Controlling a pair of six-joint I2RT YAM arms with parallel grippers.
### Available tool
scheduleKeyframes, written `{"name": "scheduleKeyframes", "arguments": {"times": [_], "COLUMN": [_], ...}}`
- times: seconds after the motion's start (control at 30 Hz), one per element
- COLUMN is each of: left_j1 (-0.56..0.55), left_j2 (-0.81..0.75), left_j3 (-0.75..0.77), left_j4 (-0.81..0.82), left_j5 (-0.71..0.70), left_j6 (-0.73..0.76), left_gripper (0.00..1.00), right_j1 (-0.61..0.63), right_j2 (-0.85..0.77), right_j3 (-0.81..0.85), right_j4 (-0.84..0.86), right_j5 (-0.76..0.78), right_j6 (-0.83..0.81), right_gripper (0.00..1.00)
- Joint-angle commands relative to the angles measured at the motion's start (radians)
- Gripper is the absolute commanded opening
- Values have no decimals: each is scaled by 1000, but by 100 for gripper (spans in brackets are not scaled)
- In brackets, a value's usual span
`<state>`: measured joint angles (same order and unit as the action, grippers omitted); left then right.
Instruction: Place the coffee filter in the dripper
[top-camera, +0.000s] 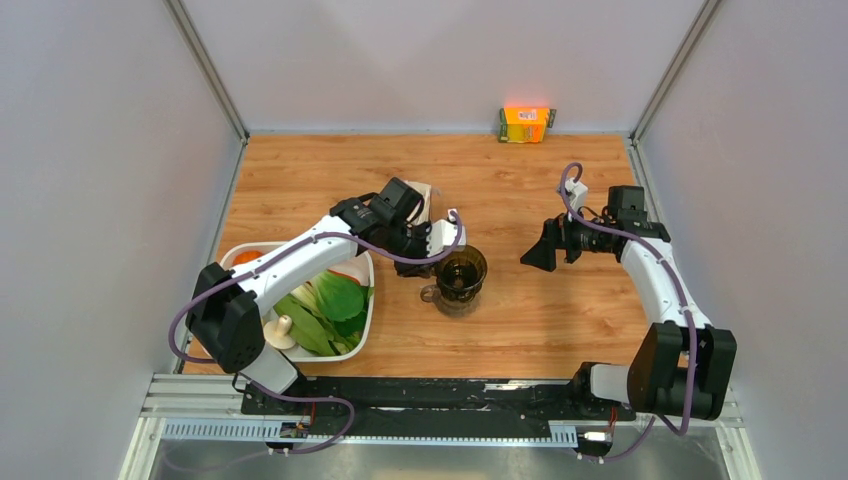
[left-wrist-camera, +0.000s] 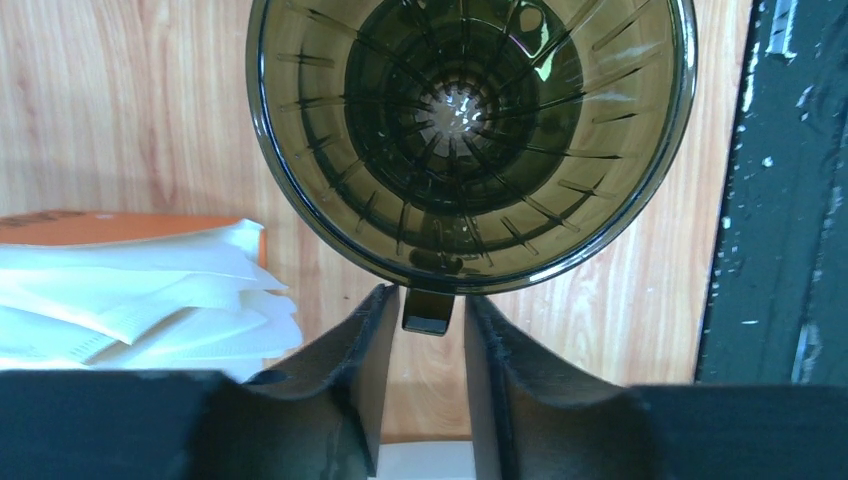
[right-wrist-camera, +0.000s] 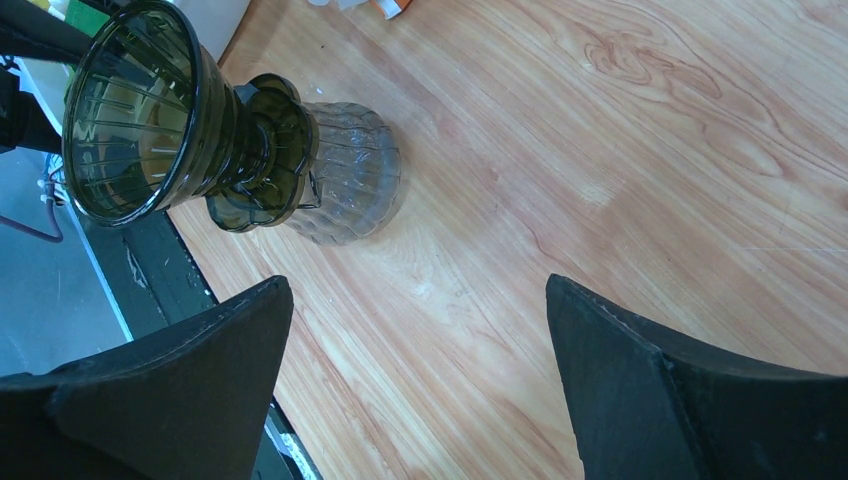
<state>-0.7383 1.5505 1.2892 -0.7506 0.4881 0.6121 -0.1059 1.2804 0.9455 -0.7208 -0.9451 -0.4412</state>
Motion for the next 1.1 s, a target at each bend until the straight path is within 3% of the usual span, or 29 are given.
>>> {"name": "scheduleKeyframes", "arguments": {"times": [0.0, 0.1, 0.17, 0.3, 0.4, 0.53, 0.6, 0.67, 0.73, 0.87, 1.07], "left_j1": [-9, -9, -8, -1, 70, 240, 286, 299, 300, 301, 304], "left_j2": [-16, -33, -52, -99, -167, -219, -228, -232, -230, -216, -182], "left_j3": [22, 34, 44, 97, 137, 196, 211, 221, 204, 128, 37], "left_j4": [-44, -76, -85, -118, -116, -21, 27, 50, 57, 79, 190], "left_j5": [24, 13, 10, 25, 51, 59, -63, -220, -292, -312, -306], "left_j6": [22, 29, 19, -19, -78, -320, -459, -555, -596, -705, -837], "left_gripper": [47, 69, 74, 76, 77, 78, 78, 75, 72, 69, 46], "right_j1": [1, 2, 2, 2, 2, 2, 1, 1, 2, 2, 2], "right_j2": [6, 7, 11, 13, 8, 14, 20, 25, 29, 31, 29], "right_j3": [27, 31, 32, 41, 61, 95, 103, 105, 105, 95, 82], "right_j4": [24, 24, 24, 24, 26, 24, 24, 27, 30, 52, 70], "right_j5": [-43, -44, -46, -42, -31, -10, 1, 14, 22, 34, 50], "right_j6": [-2, -2, 0, 8, 24, 47, 55, 63, 71, 104, 131], "right_gripper": [100, 100, 100, 100, 100, 100, 100, 100, 100, 100, 100]}}
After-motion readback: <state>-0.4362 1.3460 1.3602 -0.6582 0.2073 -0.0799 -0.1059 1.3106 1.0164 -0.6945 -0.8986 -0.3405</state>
